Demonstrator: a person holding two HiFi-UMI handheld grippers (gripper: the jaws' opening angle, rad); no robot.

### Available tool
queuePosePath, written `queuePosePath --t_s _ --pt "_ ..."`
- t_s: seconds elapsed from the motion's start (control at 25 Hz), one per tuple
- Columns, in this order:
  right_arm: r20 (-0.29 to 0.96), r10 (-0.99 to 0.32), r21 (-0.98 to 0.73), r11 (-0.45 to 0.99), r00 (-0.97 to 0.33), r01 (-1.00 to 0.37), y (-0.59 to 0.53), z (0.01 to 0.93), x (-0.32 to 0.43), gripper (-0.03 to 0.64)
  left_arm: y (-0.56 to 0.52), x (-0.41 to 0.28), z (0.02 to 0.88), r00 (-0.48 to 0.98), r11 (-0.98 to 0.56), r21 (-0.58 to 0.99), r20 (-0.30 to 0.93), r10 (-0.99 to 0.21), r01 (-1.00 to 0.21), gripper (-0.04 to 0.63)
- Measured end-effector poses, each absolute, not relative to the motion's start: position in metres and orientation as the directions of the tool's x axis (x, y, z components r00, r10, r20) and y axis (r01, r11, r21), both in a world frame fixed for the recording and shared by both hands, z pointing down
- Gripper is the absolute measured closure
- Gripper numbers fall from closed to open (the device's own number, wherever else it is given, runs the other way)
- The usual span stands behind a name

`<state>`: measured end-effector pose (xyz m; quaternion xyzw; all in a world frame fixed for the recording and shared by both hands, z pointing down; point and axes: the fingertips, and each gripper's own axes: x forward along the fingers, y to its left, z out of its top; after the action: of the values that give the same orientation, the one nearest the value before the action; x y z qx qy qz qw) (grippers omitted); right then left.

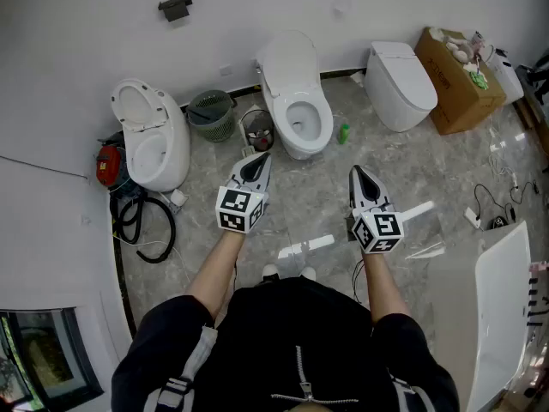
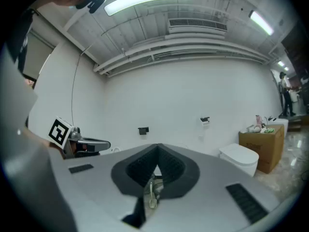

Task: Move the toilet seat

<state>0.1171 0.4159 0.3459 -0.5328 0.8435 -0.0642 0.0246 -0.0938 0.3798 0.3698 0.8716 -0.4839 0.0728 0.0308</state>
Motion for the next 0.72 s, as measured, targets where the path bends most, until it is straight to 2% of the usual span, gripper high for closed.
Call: queuePosePath --t_s 0.72 --pt "0.046 -0.876 -0.148 0.469 -0.480 -0.871 0.433 0.359 0.159 0.614 0.396 -0.049 0.379 0.486 -0.493 -0.008 0.157 -0.860 -0.870 0.589"
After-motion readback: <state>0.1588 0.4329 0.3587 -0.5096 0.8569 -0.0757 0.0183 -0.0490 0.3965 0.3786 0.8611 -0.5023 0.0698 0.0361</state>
